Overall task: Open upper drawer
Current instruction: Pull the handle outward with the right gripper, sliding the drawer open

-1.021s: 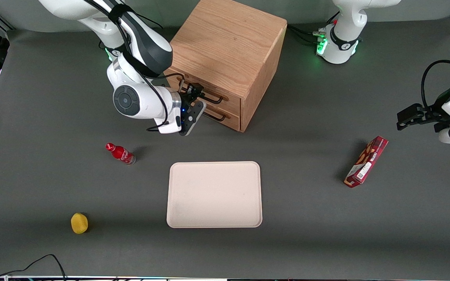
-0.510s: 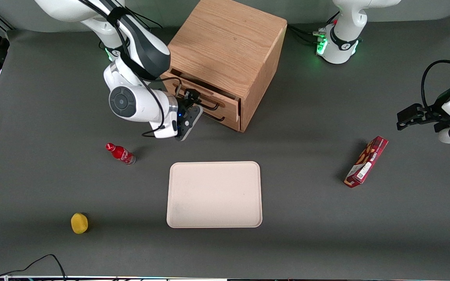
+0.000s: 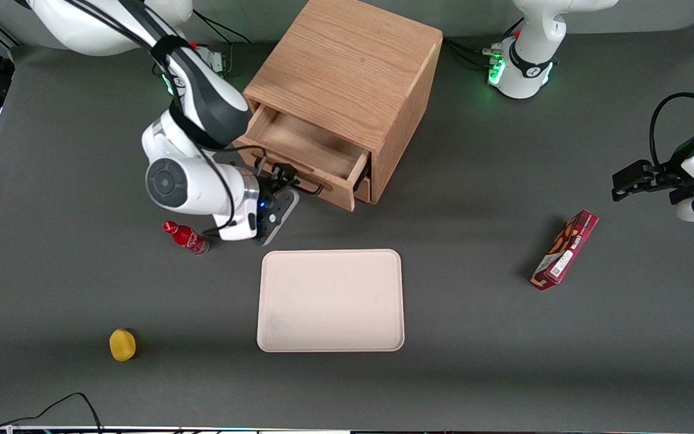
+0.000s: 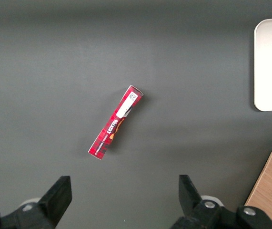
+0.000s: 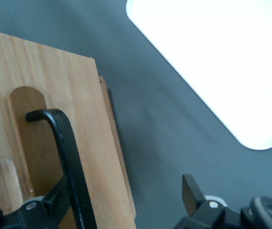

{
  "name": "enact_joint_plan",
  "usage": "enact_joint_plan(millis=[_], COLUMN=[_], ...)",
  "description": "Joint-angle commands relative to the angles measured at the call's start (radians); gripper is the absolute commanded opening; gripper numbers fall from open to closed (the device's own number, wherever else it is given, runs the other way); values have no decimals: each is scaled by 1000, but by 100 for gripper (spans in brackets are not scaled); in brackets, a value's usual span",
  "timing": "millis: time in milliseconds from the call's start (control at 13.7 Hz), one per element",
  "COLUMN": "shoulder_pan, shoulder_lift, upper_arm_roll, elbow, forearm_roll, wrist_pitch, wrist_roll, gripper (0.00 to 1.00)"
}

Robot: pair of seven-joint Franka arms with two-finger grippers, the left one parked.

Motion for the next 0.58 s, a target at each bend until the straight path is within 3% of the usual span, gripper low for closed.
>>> enact_joint_plan(millis=[0,510], shoulder_pan=[4,5], shoulder_lift=[57,103], upper_arm_roll=[-5,-96], elbow=[85,166], forearm_roll=[-45,-73], wrist_pitch=[-32,-36], wrist_roll=[-44,-207], gripper=[100,100])
